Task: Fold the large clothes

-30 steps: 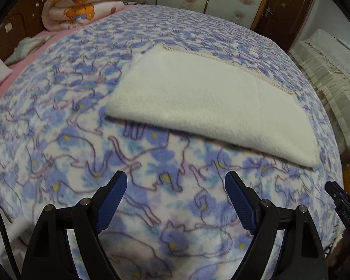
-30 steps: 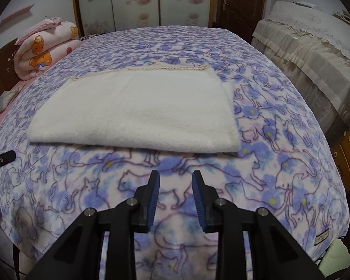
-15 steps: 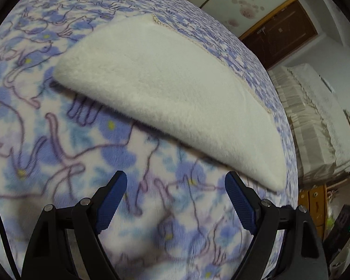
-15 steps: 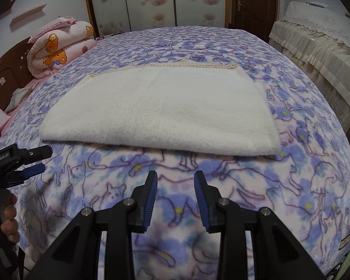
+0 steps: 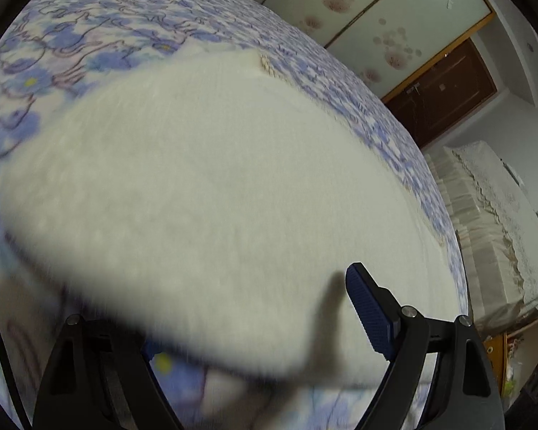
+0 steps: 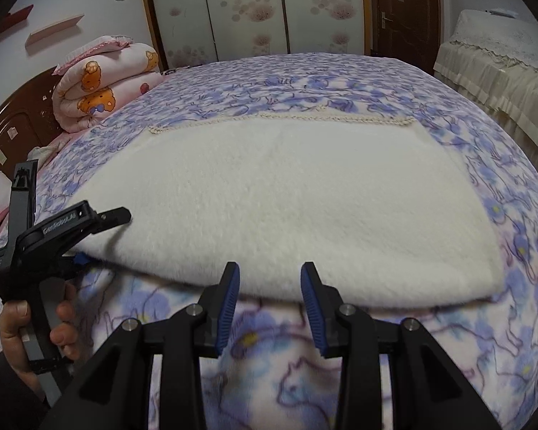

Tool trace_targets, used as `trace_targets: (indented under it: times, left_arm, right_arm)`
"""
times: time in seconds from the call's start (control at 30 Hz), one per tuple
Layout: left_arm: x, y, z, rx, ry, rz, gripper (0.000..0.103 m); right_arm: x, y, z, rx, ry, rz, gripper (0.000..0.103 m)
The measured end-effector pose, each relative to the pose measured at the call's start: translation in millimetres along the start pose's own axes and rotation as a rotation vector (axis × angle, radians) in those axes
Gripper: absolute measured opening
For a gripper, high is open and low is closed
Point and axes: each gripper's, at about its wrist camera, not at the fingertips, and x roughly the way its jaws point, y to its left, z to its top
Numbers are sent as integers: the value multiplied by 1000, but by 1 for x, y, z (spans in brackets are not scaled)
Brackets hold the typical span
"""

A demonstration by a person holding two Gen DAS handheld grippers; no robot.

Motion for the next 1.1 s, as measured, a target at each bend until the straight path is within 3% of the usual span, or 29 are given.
trace_targets:
  times: [0.07,0.1,0.13,0.2,0.23,0.3,0.43,0.53,0.63,0.73,0.87,0.9,1.1]
  left_arm:
    - [7,-5,14,8,-45,22,84]
    - [8,-8,20,15,-75,37,76]
    - [9,-11,27,22,-101,51,59]
    - [6,-18,38,39,-141,104,37]
    - [4,-22,41,44,-165,125,29]
    - [-1,-37,42,90,-194,165,26]
    - [-32,-62,33,206,-272,204,22]
    - [-48,-86,27,288,-314,199,22]
    - [-57,-127,18,412,-346,204,22]
    - [-64,-165,7,511,-369,168,22]
    - [-70,-225,-16,635,-369,94,21]
    - [-69,-238,-22,661,-366,82,21]
    - [-37,-324,-73,763,-300,-33,21]
  right_arm:
    - [7,2,6,-9,-3,-6,35]
    - [10,2,11,-12,-7,-9,35]
    - [14,3,17,-15,-14,-12,35]
    - [21,5,30,-23,-34,-26,35]
    - [26,8,37,-35,-39,-34,35]
    - [36,12,50,-59,-51,-55,35]
    - [73,22,68,-88,18,-35,17]
    - [100,30,64,-129,104,-33,17]
    - [103,31,59,-150,110,-34,18]
    - [100,13,61,-74,137,63,18]
    - [79,-33,61,94,200,255,17]
    - [69,-47,60,131,198,261,17]
    - [-11,-148,53,203,53,46,17]
